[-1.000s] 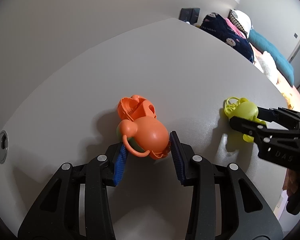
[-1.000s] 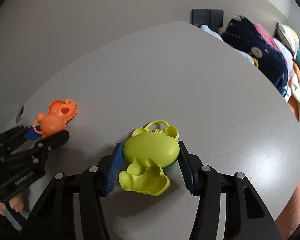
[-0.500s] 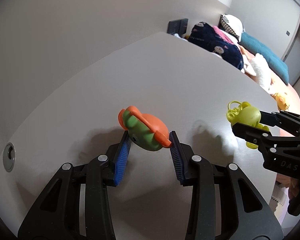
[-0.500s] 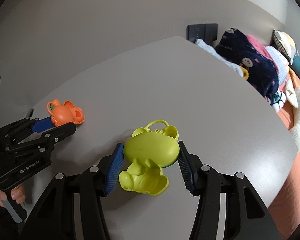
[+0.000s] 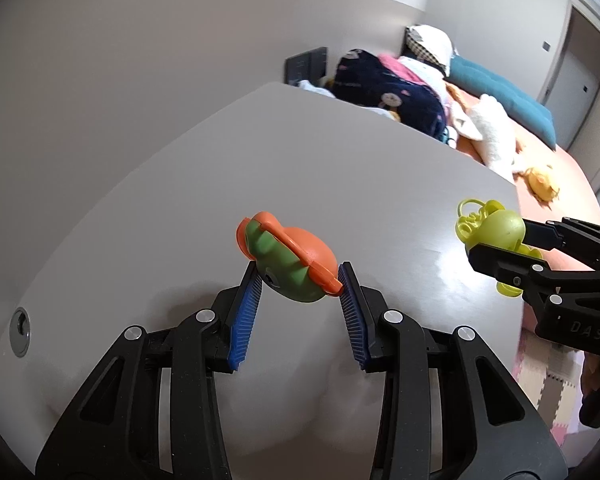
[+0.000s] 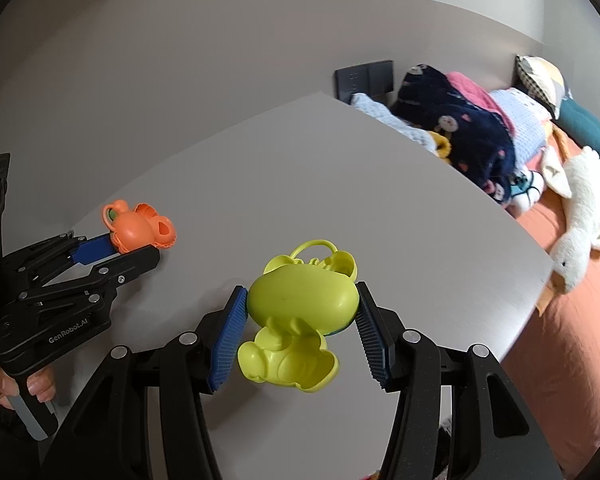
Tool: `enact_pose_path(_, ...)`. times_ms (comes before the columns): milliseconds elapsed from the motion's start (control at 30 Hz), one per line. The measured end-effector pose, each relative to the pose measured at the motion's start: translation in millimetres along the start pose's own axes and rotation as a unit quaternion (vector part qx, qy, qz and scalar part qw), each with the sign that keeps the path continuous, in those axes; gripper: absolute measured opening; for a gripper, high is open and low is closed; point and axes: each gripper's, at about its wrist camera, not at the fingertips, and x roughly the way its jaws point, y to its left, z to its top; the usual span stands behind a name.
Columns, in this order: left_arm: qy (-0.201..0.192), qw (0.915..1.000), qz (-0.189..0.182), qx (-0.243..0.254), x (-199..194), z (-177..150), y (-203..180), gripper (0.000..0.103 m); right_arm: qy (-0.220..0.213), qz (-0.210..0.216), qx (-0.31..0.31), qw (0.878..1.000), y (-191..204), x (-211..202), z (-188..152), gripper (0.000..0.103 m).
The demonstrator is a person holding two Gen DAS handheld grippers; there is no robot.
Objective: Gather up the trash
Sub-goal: 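Carry the orange and lime toys off the desk over the black bin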
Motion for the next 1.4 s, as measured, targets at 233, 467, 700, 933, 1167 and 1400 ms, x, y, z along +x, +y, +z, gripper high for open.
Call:
enact_pose_path(233, 0.002, 0.9997, -0.013, 0.02, -3, -4, -31, 0.039, -0.007, -0.012, 0.015, 1.0, -19, -25, -20, 0.055)
enact_pose_path(467, 0.005, 0.9987, -0.026, 0.043, -10, -12, -60, 0.039, -0.015, -0.022, 0.033, 0.999, -37, -48, -40, 0.055)
enact_pose_path(700, 0.003, 0.997, -0.04, 0.065, -18, -19, -88, 0.039, -0.021, -0.033, 0.051, 0.998, -53, -70, -59, 0.055)
enact_pose_path(933, 0.002, 0.9945, -0.052, 0.09, -26, -25, -112, 0.039, -0.029, -0.046, 0.064, 0.997, -67, -92, -79, 0.055)
enact_pose_path(1167, 0.0, 0.9911, -0.069, 0.114, -30, -31, -136, 0.039, -0.037, -0.06, 0.082, 0.994, -82, -114, -98, 0.055)
enact_pose_path(1400, 0.004, 0.9867, -0.088, 0.136, -33, -38, -160, 0.039, -0.042, -0.074, 0.1, 0.991, -96, -130, -116, 0.055)
